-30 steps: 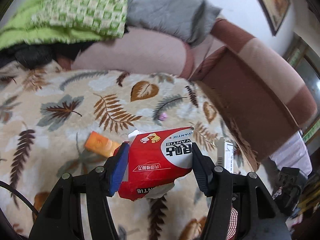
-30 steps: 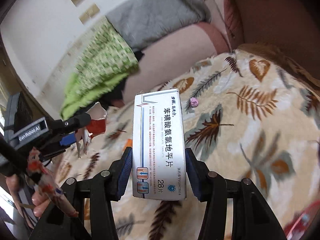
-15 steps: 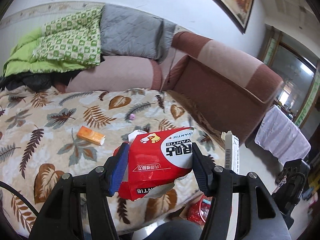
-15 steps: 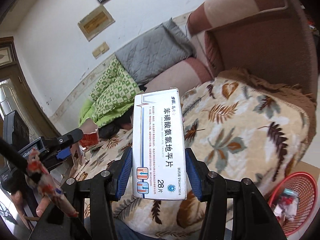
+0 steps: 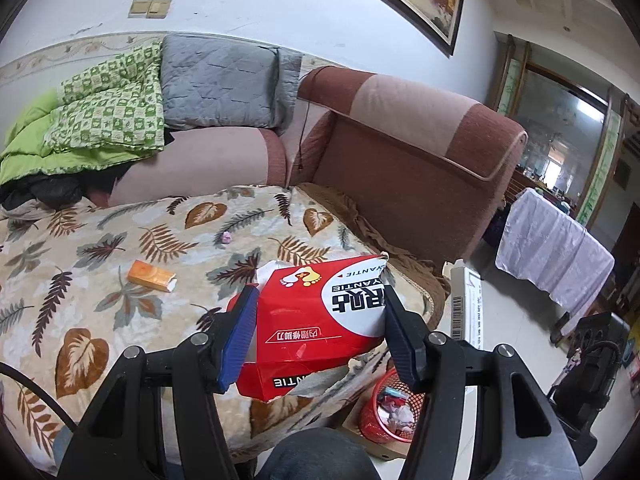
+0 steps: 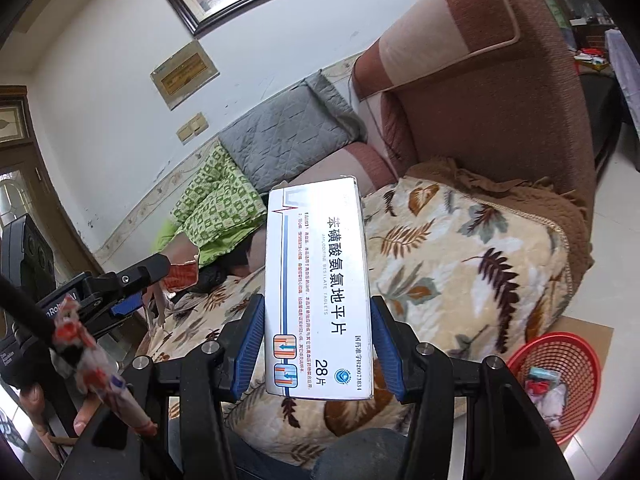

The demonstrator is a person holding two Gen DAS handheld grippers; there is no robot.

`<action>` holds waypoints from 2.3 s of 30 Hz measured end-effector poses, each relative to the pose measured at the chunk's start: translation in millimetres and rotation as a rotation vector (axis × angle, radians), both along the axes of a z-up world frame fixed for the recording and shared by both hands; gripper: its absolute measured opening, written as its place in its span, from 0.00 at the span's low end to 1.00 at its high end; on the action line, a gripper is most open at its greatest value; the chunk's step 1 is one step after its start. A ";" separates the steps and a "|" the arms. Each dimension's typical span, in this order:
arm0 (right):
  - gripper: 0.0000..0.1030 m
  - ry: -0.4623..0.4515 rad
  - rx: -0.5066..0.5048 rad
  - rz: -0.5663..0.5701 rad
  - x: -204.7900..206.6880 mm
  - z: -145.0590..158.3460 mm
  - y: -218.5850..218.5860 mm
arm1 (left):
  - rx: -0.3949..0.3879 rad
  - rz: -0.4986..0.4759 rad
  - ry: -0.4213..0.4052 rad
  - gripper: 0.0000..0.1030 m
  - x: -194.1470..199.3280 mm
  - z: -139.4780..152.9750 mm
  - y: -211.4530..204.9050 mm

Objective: Collect trash
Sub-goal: 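Carry the wrapper and medicine box over the red wastebasket with both tools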

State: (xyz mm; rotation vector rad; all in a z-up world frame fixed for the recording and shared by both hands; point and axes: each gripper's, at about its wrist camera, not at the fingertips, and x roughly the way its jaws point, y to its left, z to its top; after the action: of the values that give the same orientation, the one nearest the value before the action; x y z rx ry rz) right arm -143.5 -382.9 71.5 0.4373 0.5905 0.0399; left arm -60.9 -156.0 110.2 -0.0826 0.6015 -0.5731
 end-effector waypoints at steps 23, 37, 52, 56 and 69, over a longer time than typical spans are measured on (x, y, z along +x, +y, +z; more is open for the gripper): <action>0.54 0.039 -0.040 -0.181 -63.4 -0.8 -66.1 | 0.055 -0.160 -0.004 0.58 -30.5 -15.5 -81.5; 0.54 0.057 -0.014 -0.320 -95.2 -13.3 -114.7 | 0.073 -0.331 0.111 0.58 -29.2 -49.1 -154.6; 0.54 0.113 0.049 -0.405 -104.3 -44.1 -149.9 | 0.099 -0.414 0.248 0.57 -19.1 -96.8 -208.2; 0.54 0.128 0.056 -0.418 -104.3 -51.2 -156.5 | 0.100 -0.426 0.277 0.57 -16.0 -110.3 -218.0; 0.54 0.176 0.091 -0.456 -105.4 -75.7 -178.8 | 0.137 -0.480 0.379 0.57 -5.0 -155.5 -247.3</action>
State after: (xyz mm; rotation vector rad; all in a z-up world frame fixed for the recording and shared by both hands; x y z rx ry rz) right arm -248.9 -561.7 -4.2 0.6599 0.6512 -0.4117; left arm -65.9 -403.3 -45.3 0.0883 1.0404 -0.9906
